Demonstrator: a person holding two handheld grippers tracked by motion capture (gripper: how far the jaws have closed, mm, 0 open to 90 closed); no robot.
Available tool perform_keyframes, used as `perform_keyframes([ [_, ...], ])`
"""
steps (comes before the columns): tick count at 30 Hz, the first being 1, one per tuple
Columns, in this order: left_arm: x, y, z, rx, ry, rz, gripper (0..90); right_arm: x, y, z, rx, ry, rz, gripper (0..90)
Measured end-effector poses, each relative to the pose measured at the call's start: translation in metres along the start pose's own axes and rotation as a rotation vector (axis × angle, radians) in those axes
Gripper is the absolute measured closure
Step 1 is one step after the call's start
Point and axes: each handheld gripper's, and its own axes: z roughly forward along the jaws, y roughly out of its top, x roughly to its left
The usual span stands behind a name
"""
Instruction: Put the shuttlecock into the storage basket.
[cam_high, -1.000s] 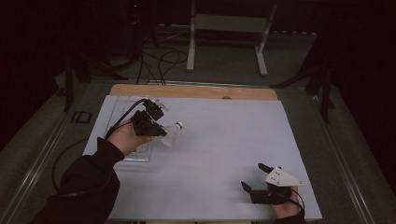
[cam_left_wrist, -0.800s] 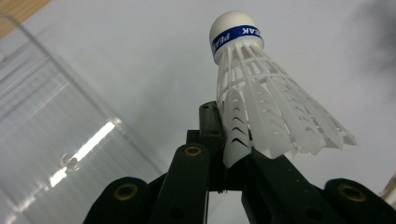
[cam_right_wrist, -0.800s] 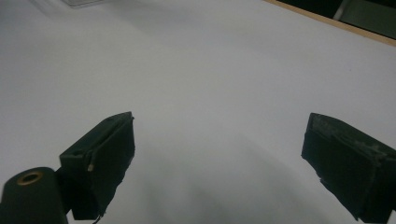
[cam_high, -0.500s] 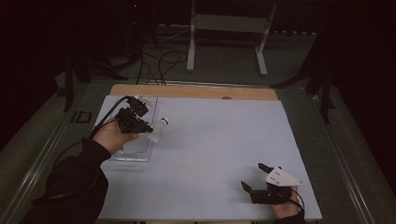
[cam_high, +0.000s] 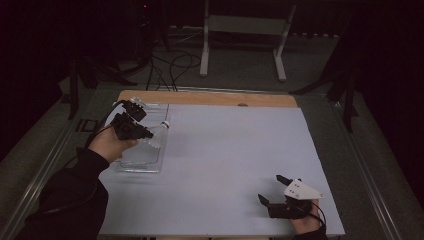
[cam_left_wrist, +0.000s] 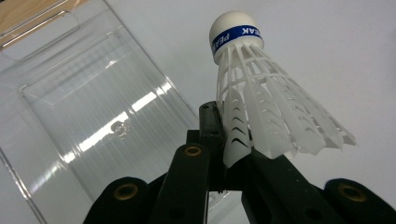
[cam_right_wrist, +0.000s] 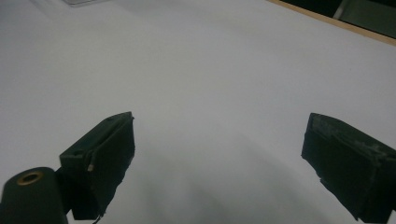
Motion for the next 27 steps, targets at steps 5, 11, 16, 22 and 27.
perform_keyframes([
  [5, 0.007, -0.002, 0.000, -0.015, 0.011, -0.024, 90.0, 0.000, 0.000, 0.000, 0.000, 0.001, -0.001, 9.5],
  [11, 0.015, -0.005, 0.004, -0.026, 0.025, -0.069, 90.0, 0.000, 0.000, 0.000, 0.000, 0.001, -0.002, 9.5],
  [16, 0.021, -0.007, 0.010, -0.025, 0.037, -0.091, 90.0, 0.000, 0.000, 0.000, 0.001, 0.001, -0.003, 9.5],
  [22, 0.026, -0.010, 0.019, -0.034, 0.053, -0.116, 90.0, 0.000, 0.000, 0.000, 0.001, 0.001, -0.001, 9.5],
  [27, 0.033, -0.011, 0.026, -0.041, 0.061, -0.154, 90.0, 0.000, 0.000, 0.001, 0.003, 0.002, 0.003, 9.6],
])
